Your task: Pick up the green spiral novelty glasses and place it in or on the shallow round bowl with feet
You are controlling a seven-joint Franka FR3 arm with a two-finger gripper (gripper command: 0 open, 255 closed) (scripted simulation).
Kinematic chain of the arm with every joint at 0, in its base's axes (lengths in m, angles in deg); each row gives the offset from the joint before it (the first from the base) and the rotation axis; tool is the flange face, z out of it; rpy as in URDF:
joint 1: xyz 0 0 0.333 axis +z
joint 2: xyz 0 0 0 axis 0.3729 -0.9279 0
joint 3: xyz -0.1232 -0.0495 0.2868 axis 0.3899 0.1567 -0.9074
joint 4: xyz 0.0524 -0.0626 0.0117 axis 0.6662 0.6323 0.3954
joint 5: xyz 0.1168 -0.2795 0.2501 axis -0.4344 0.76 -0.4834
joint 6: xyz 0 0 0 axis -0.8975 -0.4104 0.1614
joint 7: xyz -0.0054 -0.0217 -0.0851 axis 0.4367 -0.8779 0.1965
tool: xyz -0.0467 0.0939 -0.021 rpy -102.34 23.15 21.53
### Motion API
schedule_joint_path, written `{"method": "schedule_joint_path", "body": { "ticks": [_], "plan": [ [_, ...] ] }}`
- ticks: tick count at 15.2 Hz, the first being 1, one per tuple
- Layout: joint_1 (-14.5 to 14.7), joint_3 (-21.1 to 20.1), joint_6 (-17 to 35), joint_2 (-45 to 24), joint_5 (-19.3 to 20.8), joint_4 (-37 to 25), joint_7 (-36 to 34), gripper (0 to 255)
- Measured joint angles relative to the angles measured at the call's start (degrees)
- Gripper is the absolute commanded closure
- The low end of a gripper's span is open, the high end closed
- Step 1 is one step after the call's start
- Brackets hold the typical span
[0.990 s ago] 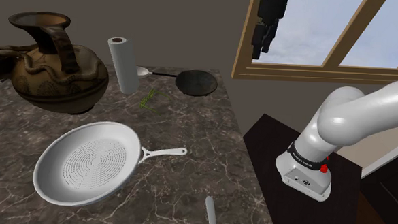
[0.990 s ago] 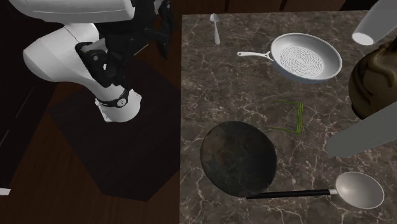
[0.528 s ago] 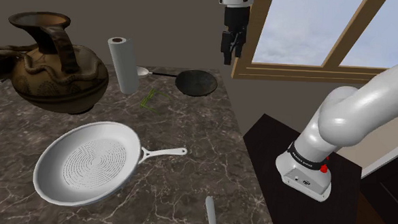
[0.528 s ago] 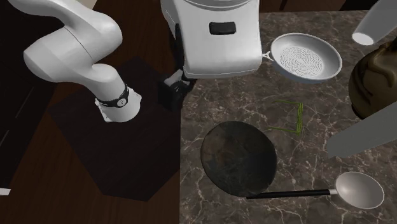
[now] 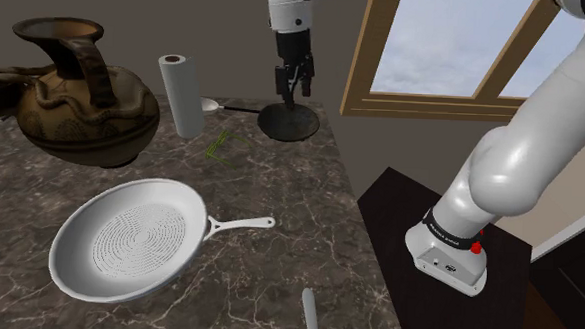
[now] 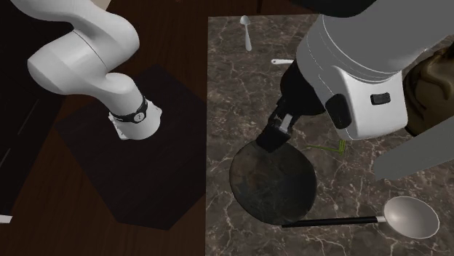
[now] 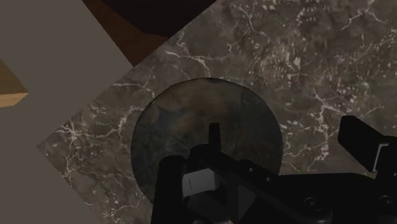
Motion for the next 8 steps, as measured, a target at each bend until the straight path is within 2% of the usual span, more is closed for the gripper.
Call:
{"method": "schedule_joint_path", "body": {
  "ticks": [8],
  "plan": [
    [3.5, -2.7, -2.0, -19.1, 3.7, -16.8, -2.5, 0]
  ]
}}
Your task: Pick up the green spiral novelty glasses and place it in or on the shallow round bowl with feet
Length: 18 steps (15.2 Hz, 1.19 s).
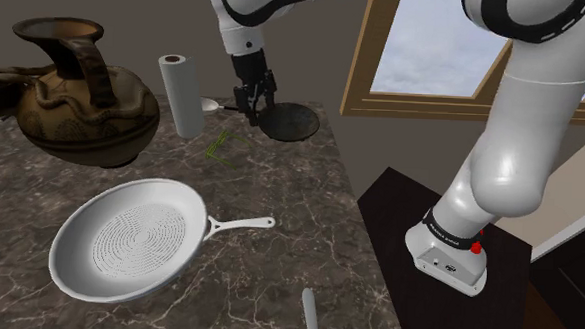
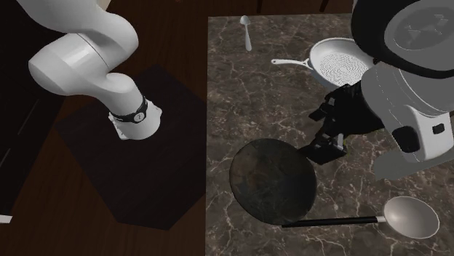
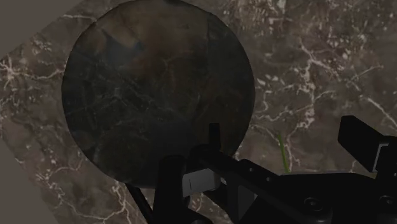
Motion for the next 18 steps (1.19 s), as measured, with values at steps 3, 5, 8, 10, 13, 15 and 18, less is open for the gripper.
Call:
{"method": "schedule_joint_path", "body": {
  "ticks": [3, 5, 8, 10, 13, 15, 18],
  "plan": [
    [2.2, -0.6, -2.6, -8.7, 1.8, -9.7, -1.0, 0],
    [3.4, -0.7, -3.9, -13.4, 2.8, -14.7, -1.3, 0],
    [3.4, -0.7, -2.7, -13.9, 3.0, -13.6, -1.1, 0],
    [3.4, -0.7, -1.1, -13.8, 3.0, -12.0, -1.1, 0],
    [3.1, -0.7, 1.4, -13.1, 2.9, -8.8, -1.0, 0],
    [3.1, -0.7, 1.8, -13.0, 2.9, -8.3, -1.1, 0],
    [3.1, -0.7, 1.9, -13.1, 2.9, -8.2, -1.1, 0]
  ]
}}
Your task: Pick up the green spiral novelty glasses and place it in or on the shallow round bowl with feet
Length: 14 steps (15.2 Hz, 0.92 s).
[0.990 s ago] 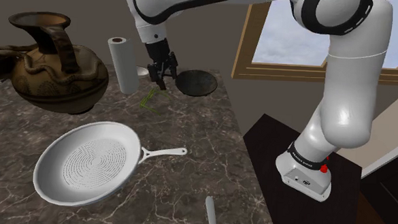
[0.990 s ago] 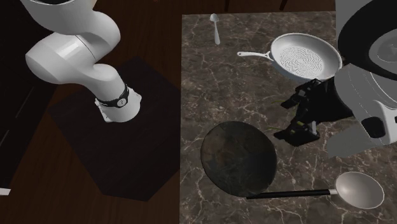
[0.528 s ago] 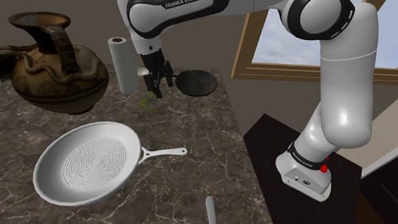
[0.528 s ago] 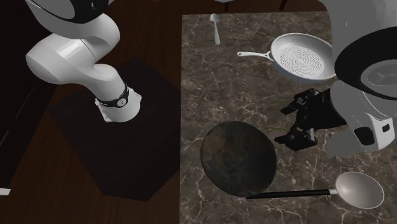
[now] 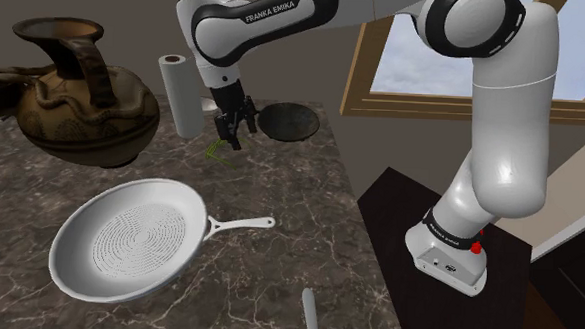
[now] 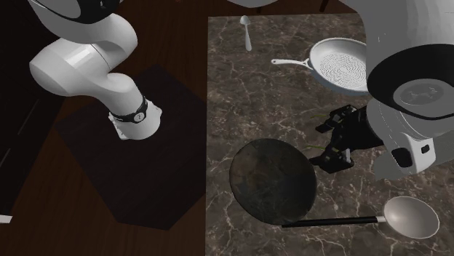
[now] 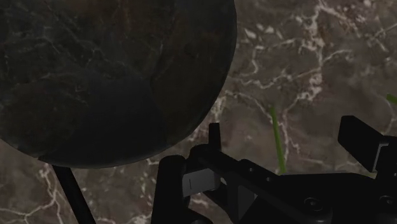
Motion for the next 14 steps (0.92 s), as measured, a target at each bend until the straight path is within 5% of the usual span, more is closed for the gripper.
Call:
{"method": "schedule_joint_path", "body": {
  "ticks": [1, 2, 14],
  "plan": [
    [0.0, 0.0, 0.0, 0.0, 0.0, 0.0, 0.0, 0],
    [0.0, 0.0, 0.0, 0.0, 0.0, 0.0, 0.0, 255],
    [0.0, 0.0, -0.8, 0.2, -0.1, -0.6, 0.0, 255]
  ]
}}
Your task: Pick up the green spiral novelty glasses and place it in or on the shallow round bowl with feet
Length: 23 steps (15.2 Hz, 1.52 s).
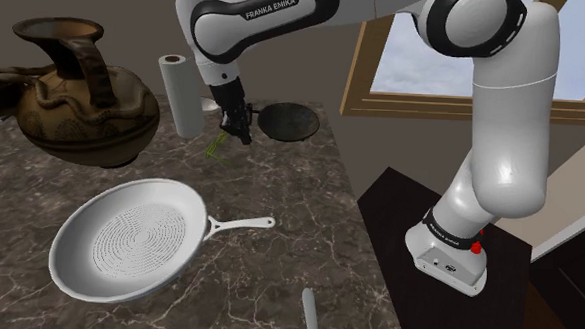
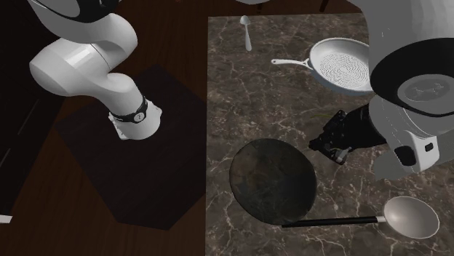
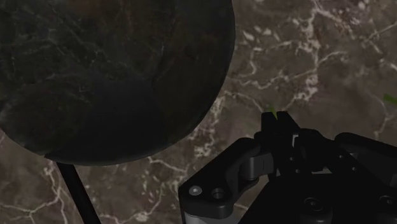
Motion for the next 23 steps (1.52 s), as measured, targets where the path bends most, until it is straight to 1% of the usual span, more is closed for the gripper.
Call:
{"method": "schedule_joint_path", "body": {
  "ticks": [13, 20, 21, 23],
  "plan": [
    [0.1, -0.3, -8.9, 1.8, -0.4, -7.2, 0.0, 255],
    [0.5, -0.4, -14.4, 1.6, -0.4, -12.9, -0.2, 255],
    [0.5, -0.4, -15.0, 1.7, -0.5, -13.4, -0.2, 255],
    [-0.6, 0.0, -15.2, 3.2, -0.5, -12.2, 1.1, 255]
  ]
}}
